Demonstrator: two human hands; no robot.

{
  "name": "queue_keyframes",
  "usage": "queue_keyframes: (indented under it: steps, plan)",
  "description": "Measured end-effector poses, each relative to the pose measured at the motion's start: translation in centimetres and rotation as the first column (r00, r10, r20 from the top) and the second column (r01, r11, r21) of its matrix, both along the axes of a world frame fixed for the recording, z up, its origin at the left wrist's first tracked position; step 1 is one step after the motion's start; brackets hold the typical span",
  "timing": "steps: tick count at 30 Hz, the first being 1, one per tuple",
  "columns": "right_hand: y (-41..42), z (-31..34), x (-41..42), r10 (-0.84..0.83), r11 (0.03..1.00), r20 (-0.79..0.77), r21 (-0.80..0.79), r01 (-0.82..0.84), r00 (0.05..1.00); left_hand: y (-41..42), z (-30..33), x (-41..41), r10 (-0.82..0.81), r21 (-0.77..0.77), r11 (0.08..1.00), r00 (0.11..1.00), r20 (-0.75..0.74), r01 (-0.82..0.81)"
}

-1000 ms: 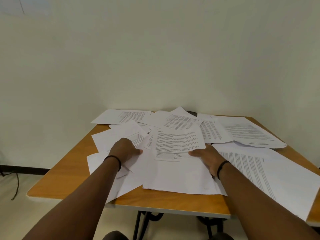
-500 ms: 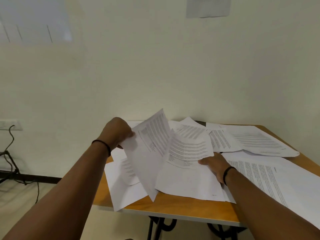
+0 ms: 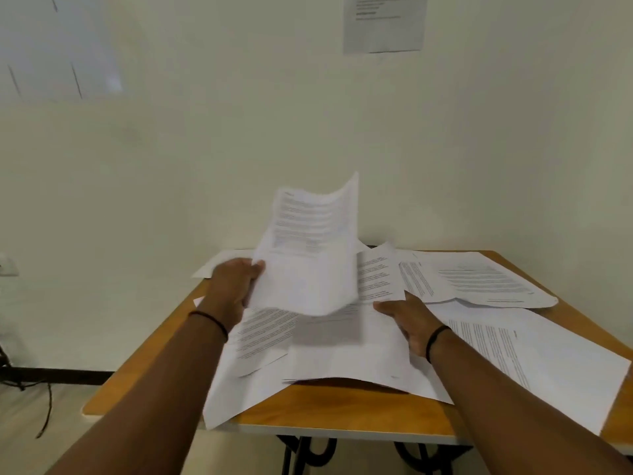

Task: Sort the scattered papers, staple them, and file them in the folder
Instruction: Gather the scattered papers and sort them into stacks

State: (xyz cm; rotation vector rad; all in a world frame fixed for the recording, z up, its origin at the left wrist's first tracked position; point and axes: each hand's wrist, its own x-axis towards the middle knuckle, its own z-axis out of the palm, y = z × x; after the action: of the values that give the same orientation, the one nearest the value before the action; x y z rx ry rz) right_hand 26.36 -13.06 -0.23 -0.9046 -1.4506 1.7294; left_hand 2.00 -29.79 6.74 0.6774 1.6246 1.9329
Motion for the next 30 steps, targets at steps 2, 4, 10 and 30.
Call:
queue_keyframes:
  steps: [2,4,10,30]
  plan:
    - [-0.4,-0.3,0.2,0.021,1.000,-0.020,-0.012,-0.021,1.000,1.6,-2.7,1.4,-0.082,-0.011,0.997,0.963,-0.256,0.082]
    - [-0.7,-0.7,0.2,0.021,0.999,-0.021,-0.047,-0.022,1.000,3.6,-4.6,1.9,-0.118,-0.285,0.958,0.896,-0.429,-0.011]
    - [-0.1,-1.2,1.2,0.054,0.987,-0.144,-0.142,-0.074,0.988,3.8,-7.1,4.4,-0.068,-0.214,0.975,0.997,-0.034,0.059]
    - [-5.1,1.2,-1.3,-0.225,0.849,-0.112,0.466,0.251,0.968,1.7,-4.4,3.8,-0.500,-0.219,0.859,0.851,-0.160,0.463]
